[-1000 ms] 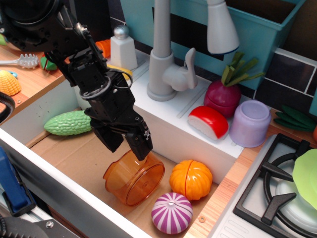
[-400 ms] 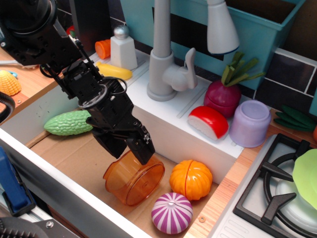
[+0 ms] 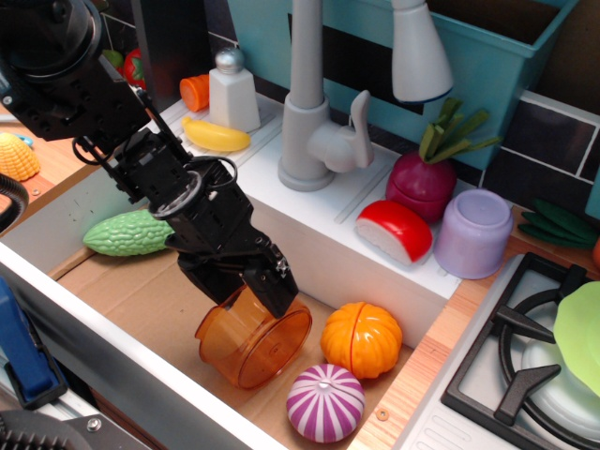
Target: Flip orange pot upright in sink
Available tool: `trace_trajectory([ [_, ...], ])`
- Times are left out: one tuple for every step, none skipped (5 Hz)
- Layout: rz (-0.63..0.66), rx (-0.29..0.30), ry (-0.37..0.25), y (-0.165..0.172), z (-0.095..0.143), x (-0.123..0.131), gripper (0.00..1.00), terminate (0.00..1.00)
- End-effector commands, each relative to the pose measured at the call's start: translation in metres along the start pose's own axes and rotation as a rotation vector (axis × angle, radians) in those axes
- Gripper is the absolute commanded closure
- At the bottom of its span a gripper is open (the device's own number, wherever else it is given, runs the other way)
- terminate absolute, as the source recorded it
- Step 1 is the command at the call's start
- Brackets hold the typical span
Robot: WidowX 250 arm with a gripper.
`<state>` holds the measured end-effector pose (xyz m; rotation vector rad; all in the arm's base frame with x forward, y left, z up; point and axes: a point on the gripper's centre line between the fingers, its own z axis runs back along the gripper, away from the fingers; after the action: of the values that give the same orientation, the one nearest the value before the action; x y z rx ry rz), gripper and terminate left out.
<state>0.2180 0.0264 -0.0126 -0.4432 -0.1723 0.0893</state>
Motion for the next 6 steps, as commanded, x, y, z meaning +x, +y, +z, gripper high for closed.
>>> trace_trajectory([
  [-0.006, -0.004, -0.024, -0.003, 0.0, 0.007, 1.0, 0.0],
  [-0.002, -0.018, -0.025, -0.003, -0.001, 0.006, 1.0, 0.0],
  [0.001, -0.025, -0.026, -0.004, -0.001, 0.005, 1.0, 0.0],
  [-0.024, 0.037, -0.01, -0.005, 0.003, 0.007, 1.0, 0.0],
  [-0.089, 0.216, 0.036, -0.013, 0.008, 0.009, 1.0, 0.0],
  [-0.197, 0.448, 0.059, -0.02, 0.004, 0.008, 1.0, 0.0],
])
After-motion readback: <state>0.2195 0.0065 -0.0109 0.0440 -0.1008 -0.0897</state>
